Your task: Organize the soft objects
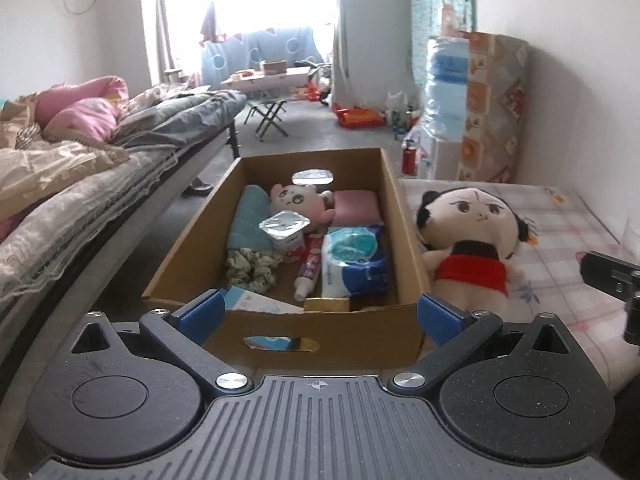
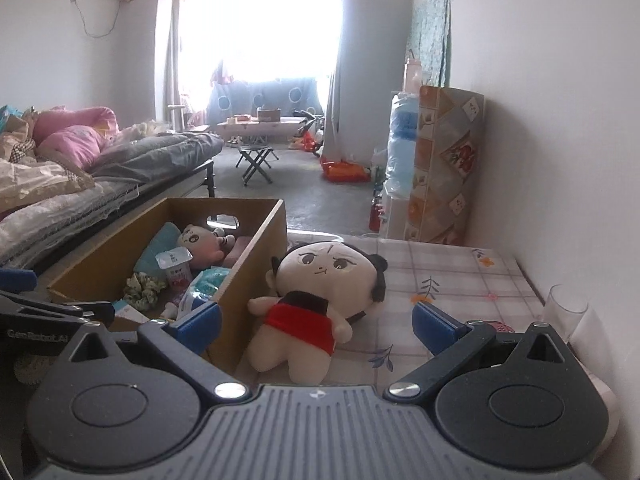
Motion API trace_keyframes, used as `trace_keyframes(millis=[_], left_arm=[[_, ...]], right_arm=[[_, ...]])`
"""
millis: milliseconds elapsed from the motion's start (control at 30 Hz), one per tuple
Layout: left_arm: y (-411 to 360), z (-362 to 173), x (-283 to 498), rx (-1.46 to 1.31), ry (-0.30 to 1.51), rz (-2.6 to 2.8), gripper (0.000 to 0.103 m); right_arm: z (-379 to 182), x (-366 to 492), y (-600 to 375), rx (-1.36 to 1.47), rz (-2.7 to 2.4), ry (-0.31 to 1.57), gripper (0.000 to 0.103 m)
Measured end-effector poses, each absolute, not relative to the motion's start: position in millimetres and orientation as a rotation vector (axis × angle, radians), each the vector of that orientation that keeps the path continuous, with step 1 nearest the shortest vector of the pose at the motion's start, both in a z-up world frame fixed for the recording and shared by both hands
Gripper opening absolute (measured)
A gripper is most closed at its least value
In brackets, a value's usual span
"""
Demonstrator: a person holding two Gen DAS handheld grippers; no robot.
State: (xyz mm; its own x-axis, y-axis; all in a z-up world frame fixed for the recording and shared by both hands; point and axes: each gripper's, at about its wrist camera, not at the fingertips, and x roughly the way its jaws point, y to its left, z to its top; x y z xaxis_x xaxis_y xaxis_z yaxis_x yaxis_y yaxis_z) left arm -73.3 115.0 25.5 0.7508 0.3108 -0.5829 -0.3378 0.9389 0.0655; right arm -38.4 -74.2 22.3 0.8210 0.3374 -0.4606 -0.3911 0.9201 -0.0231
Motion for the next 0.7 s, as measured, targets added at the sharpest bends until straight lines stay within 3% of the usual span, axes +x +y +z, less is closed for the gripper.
trace_keyframes(millis=[700], left_arm=[[148.0, 3.4, -53.8, -0.114, 0.794, 0.356, 0.103]], right_arm=[[-3.9, -19.8, -46.8, -0.009, 0.378, 0.648, 0.103]])
